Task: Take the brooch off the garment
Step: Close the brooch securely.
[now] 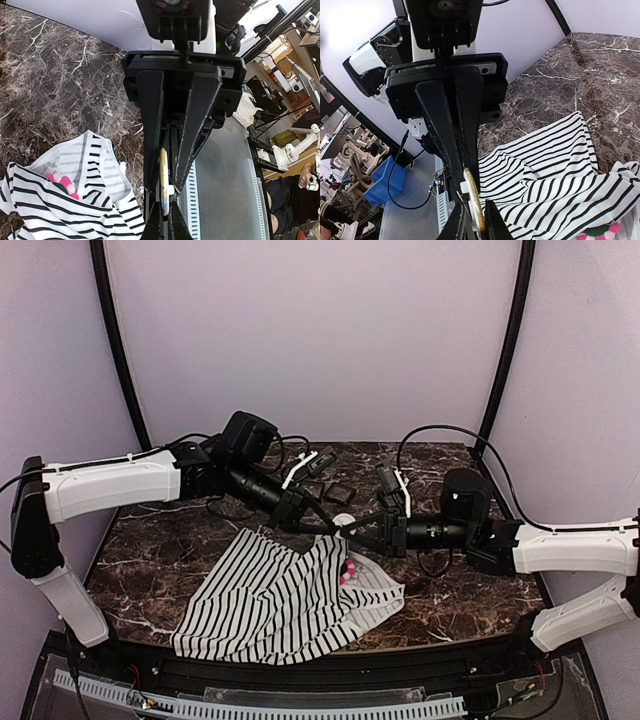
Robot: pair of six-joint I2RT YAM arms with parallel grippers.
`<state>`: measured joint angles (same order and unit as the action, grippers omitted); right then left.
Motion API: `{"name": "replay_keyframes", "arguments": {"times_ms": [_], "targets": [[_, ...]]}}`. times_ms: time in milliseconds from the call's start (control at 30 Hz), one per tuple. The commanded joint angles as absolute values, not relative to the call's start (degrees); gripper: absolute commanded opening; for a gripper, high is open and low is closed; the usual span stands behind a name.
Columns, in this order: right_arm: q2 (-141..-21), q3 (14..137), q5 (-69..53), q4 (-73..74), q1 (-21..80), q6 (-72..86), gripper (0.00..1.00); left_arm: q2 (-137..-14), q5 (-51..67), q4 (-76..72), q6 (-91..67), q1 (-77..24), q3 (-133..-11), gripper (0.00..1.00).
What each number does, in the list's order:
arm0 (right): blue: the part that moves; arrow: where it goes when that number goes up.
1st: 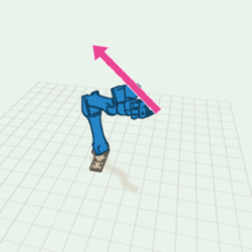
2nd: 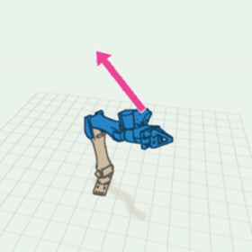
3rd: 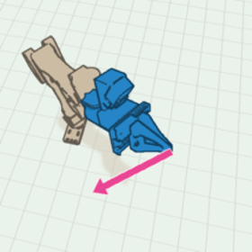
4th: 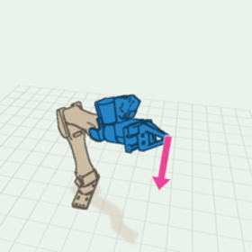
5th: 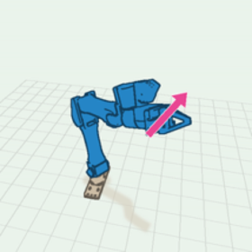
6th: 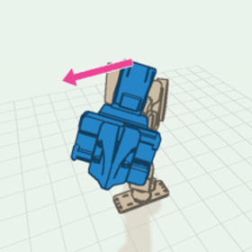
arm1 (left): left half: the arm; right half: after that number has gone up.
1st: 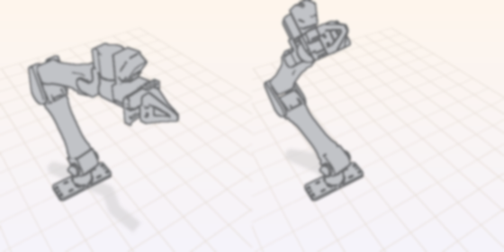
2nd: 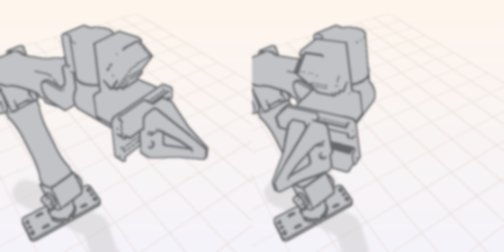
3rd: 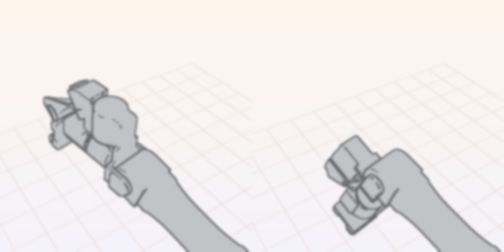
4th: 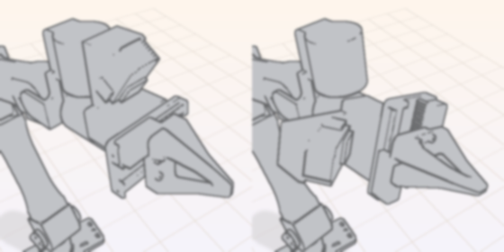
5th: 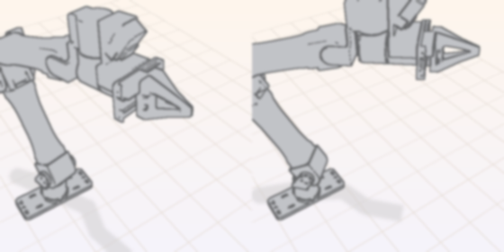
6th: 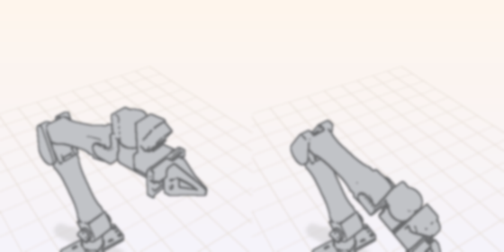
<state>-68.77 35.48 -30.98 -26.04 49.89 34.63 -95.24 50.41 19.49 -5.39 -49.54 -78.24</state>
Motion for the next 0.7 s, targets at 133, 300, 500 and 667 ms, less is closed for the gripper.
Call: {"name": "replay_keyframes", "arguments": {"times_ms": [133, 300, 500, 667], "targets": [[-70.65, 38.13, -25.15, -22.14, 50.16, 35.26, 0.09, -94.77, 51.15, 19.16, -4.91, -49.68, -78.31, 0.01], [-71.48, 38.79, -22.82, -19.64, 50.10, 36.05, 0.05, -94.65, 51.07, 19.16, -4.74, -49.72, -78.27, 0.01], [-71.59, 38.16, -20.09, -19.94, 50.01, 38.05, 0.01, -94.53, 51.06, 19.25, -4.58, -49.74, -78.31, 0.01], [-70.85, 36.42, -19.67, -22.98, 49.95, 39.34, 0.02, -94.46, 50.72, 19.38, -4.72, -49.74, -78.39, 0.01]]}}
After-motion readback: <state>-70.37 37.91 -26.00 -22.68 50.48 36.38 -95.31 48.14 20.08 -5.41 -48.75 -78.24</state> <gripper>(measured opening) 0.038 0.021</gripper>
